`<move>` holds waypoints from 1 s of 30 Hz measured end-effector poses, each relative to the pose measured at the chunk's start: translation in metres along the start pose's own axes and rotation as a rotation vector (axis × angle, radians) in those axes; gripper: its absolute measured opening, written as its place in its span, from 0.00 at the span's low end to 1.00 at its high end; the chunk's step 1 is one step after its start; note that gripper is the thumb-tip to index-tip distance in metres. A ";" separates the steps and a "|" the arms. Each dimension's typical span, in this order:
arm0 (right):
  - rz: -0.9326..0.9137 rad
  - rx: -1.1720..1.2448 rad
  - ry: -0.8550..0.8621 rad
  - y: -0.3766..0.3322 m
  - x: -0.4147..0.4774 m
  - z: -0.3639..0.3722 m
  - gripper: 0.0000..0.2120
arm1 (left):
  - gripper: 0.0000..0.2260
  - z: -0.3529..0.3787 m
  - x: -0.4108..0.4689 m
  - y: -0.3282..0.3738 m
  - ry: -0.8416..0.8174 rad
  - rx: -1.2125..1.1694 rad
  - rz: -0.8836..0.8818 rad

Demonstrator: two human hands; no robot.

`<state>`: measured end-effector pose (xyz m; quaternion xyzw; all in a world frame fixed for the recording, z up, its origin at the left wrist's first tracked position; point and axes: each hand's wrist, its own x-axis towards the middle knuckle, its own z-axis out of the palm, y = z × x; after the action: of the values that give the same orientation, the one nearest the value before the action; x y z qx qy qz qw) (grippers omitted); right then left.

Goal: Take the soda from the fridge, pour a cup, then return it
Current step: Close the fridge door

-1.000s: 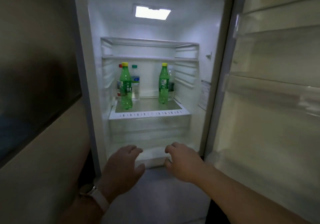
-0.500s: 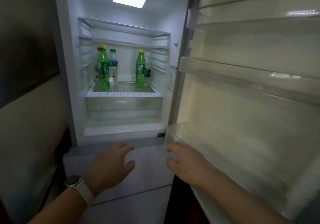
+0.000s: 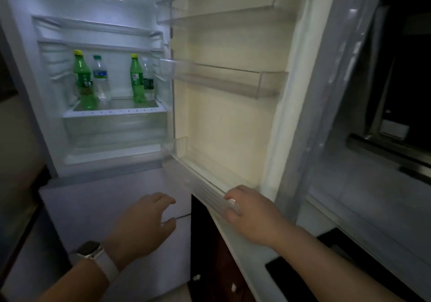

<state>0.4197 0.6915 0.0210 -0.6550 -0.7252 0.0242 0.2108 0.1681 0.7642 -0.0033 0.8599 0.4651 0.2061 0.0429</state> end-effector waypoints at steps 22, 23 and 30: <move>0.372 0.314 0.314 0.100 -0.055 -0.098 0.37 | 0.34 0.032 0.063 0.220 0.074 -0.431 0.385; 0.379 0.368 0.308 0.100 -0.053 -0.097 0.38 | 0.35 0.034 0.066 0.223 0.075 -0.424 0.404; 0.401 0.539 0.346 0.098 -0.052 -0.085 0.42 | 0.36 0.045 0.070 0.226 0.112 -0.453 0.428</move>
<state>0.5437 0.6349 0.0537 -0.6993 -0.5039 0.1440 0.4861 0.3963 0.6996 0.0376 0.8942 0.2174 0.3557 0.1634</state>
